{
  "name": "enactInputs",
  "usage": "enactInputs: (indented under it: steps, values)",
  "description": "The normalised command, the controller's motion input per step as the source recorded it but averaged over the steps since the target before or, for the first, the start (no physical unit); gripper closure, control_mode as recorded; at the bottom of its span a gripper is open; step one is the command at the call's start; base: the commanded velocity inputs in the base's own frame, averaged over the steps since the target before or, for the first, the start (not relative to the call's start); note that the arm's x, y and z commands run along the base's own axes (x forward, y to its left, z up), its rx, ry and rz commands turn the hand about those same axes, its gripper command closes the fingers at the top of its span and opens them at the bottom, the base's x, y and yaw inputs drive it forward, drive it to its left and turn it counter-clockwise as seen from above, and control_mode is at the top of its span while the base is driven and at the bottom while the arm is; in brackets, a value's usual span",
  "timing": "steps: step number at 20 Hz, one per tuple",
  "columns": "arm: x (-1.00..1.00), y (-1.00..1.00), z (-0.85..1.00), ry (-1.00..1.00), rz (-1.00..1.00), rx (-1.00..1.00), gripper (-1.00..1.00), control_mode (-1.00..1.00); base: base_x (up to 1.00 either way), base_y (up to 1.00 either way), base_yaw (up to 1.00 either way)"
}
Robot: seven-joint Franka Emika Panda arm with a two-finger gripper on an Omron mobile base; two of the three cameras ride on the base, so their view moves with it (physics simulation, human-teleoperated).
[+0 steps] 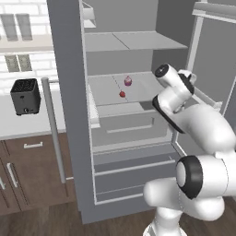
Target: Take the strawberry from the fridge and place it on top of the pancake, located on the dining counter.
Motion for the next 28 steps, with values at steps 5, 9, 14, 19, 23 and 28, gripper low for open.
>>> enactInputs:
  steps: [5,9,14,19,23,28]
  values:
    - [-0.25,0.73,0.0,0.0,-0.02,0.43,-1.0,-1.0,0.0,0.0,0.0]
    - [-0.23,0.71,-0.01,0.0,-0.06,0.57,-1.0,-1.0,0.0,0.0,0.0]
    - [-0.58,0.64,-0.05,-0.01,-0.26,0.58,-1.0,-1.0,0.0,0.0,0.0]
    - [-0.78,0.2,0.06,-0.08,-0.52,0.25,-1.0,-1.0,0.0,0.0,0.0]
    - [-0.6,0.0,0.04,-0.01,-0.34,0.03,-1.0,-1.0,0.0,0.0,0.0]
    - [-0.35,0.02,-0.24,0.0,-0.02,0.03,-1.0,-1.0,0.0,0.0,0.0]
